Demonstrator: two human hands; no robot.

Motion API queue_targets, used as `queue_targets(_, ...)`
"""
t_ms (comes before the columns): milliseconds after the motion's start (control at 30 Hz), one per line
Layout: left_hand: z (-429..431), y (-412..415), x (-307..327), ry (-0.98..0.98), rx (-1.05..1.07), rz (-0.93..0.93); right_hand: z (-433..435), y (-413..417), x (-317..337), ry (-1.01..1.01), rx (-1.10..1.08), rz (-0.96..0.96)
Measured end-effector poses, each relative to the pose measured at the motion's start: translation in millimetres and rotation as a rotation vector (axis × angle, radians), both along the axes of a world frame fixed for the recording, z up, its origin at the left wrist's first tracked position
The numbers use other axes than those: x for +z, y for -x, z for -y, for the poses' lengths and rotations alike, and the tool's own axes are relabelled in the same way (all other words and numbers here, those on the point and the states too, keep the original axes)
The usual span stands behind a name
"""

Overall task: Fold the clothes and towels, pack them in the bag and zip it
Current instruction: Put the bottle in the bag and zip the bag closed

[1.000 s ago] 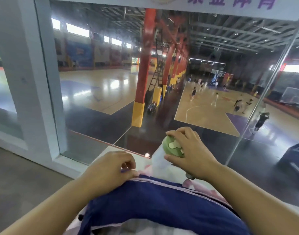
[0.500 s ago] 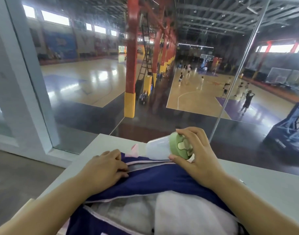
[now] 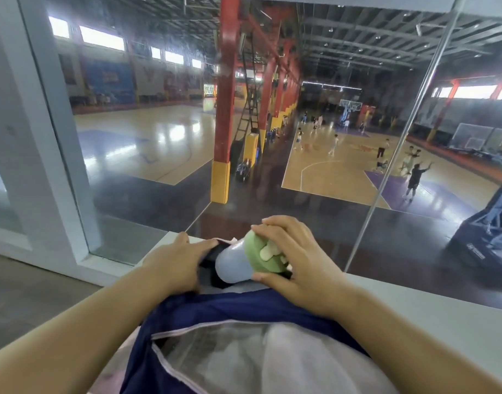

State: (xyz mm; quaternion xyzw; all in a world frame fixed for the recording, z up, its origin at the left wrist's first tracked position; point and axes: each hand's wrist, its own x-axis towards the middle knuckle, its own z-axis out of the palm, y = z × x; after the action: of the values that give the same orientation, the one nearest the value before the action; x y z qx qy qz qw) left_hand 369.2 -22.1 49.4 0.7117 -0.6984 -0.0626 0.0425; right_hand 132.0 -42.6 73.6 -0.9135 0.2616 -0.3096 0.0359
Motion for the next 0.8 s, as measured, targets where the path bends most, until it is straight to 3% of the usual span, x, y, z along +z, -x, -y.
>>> queue_targets(300, 18.5, -12.5, 12.0, -0.137, -0.072, 0.005, 23.6, -47.0, -13.1, -0.037, 0.169, -0.343)
queue_targets(567, 14.9, -17.3, 19.8, -0.093, -0.064, 0.035, 31.4, -49.0, -15.3, -0.184, 0.080, -0.406)
queue_targets(800, 7.2, -5.4, 29.9, -0.142, -0.050, 0.071, 26.8, -58.3, -11.2, -0.105, 0.087, -0.449)
